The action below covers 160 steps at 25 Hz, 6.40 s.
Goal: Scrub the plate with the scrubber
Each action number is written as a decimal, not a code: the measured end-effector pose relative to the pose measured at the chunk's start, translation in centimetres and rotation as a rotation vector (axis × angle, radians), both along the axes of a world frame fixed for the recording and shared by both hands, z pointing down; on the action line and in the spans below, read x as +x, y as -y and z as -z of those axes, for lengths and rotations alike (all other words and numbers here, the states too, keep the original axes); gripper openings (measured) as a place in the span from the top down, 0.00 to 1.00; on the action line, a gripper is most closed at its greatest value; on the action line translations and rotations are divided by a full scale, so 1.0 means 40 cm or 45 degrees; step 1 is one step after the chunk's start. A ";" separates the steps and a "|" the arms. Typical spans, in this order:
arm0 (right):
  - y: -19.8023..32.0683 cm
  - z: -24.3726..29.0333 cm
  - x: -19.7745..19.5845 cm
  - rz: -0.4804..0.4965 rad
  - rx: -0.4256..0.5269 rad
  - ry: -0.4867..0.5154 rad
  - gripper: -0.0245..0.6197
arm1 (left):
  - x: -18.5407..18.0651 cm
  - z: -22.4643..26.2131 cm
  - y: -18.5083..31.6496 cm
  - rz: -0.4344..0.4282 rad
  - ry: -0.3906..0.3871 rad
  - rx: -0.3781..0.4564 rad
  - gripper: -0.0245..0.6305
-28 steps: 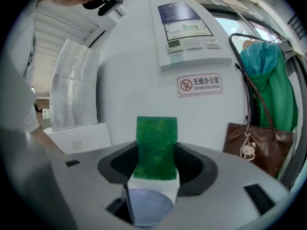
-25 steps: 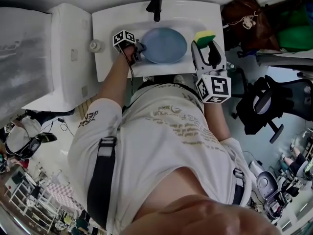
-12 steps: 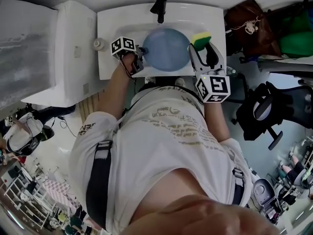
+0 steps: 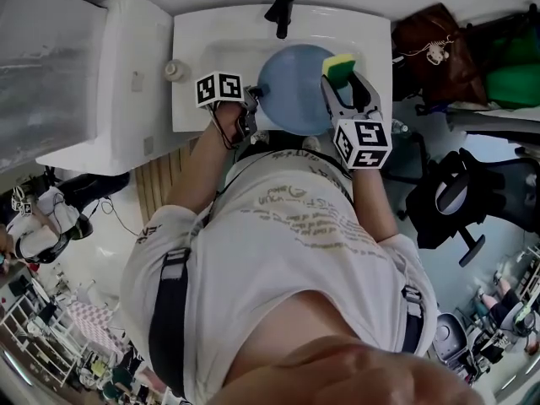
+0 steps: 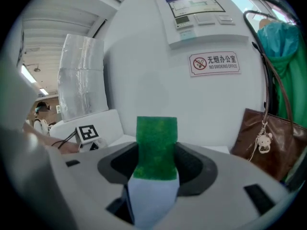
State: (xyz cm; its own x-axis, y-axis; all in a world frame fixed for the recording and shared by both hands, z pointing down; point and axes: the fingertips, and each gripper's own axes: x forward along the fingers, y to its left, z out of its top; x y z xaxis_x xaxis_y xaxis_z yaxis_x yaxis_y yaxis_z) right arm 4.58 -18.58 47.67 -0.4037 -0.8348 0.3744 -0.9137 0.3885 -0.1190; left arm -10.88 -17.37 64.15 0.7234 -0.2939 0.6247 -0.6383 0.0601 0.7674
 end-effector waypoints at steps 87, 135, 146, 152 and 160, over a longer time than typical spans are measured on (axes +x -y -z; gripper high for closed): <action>0.051 -0.230 -0.165 0.535 -0.334 -0.901 0.59 | 0.088 0.188 0.017 -0.332 0.294 0.556 0.88; -0.090 -0.265 -0.166 0.637 -0.510 -0.586 0.59 | 0.001 0.277 0.094 0.203 0.067 0.658 0.86; -0.032 -0.268 -0.005 0.360 -0.527 -0.514 0.59 | 0.037 0.304 0.089 0.110 0.014 0.677 0.86; 0.007 -0.259 0.054 0.168 -0.567 -0.376 0.59 | 0.057 0.324 0.079 0.032 0.027 0.736 0.85; 0.054 -0.229 0.110 0.018 -0.575 -0.153 0.59 | 0.081 0.347 0.058 -0.097 0.051 0.824 0.85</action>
